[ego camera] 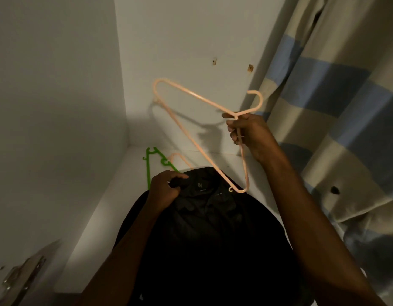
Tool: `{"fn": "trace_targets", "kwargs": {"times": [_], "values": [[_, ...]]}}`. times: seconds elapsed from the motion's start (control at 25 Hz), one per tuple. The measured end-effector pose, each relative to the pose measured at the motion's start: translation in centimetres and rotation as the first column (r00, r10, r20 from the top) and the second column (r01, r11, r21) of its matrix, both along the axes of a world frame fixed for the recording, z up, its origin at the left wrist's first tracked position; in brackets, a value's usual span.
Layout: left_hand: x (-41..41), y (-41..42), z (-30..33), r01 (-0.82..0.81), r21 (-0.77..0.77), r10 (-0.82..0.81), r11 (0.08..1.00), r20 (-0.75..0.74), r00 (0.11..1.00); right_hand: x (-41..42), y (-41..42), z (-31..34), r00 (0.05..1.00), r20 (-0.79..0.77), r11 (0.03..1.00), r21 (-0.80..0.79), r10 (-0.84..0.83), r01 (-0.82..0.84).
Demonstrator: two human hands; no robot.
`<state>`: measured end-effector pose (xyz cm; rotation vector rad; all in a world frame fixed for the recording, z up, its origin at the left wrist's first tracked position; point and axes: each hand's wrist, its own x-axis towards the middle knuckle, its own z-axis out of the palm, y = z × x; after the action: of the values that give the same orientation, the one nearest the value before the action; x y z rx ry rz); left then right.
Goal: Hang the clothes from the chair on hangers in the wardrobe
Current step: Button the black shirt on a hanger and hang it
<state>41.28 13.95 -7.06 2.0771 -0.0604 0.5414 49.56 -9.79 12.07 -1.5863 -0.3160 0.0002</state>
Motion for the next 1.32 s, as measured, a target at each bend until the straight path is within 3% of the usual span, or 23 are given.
{"fn": "trace_targets", "kwargs": {"times": [0.16, 0.28, 0.36, 0.48, 0.64, 0.88, 1.04, 1.2, 1.32], "values": [[-0.4, -0.5, 0.2, -0.028, 0.035, 0.029, 0.999, -0.03, 0.999, -0.7, 2.3, 0.1, 1.0, -0.013, 0.974, 0.224, -0.017, 0.02], [-0.6, -0.6, 1.5, -0.056, -0.063, 0.053, 0.996, -0.046, 0.998, -0.4, 2.6, -0.4, 0.999, -0.004, 0.913, 0.406, -0.032, 0.031], [-0.4, -0.6, 2.6, -0.078, -0.138, 0.075, 0.987, -0.023, 0.997, 0.2, 2.6, -1.1, 0.999, -0.043, 0.845, 0.535, 0.031, -0.003], [-0.6, -0.9, 4.2, -0.096, -0.111, 0.097, 0.989, -0.004, 0.995, 1.1, 2.9, -2.8, 0.986, -0.081, 0.731, 0.681, 0.142, -0.05], [-0.8, -0.6, 5.6, -0.06, -0.164, 0.072, 0.985, 0.068, 0.995, 2.5, 2.6, -5.3, 0.967, -0.131, 0.648, 0.76, 0.22, -0.044], [-1.1, -0.5, 7.0, -0.059, -0.33, 0.083, 0.942, 0.06, 0.995, 3.5, 2.4, -6.8, 0.933, -0.116, 0.657, 0.739, 0.341, -0.148], [-0.8, -0.2, 8.5, -0.035, -0.451, 0.075, 0.892, 0.073, 0.994, 3.6, 1.1, -6.5, 0.928, -0.189, 0.777, 0.612, 0.321, -0.145], [-0.3, -0.5, 9.8, -0.016, -0.505, 0.057, 0.863, 0.066, 0.996, 2.9, -0.1, -5.8, 0.927, -0.257, 0.908, 0.388, 0.274, -0.161], [0.3, -0.9, 10.6, -0.016, -0.57, 0.028, 0.821, 0.012, 1.0, 2.0, -0.1, -6.2, 0.919, -0.315, 0.943, 0.303, 0.237, -0.14]]}}
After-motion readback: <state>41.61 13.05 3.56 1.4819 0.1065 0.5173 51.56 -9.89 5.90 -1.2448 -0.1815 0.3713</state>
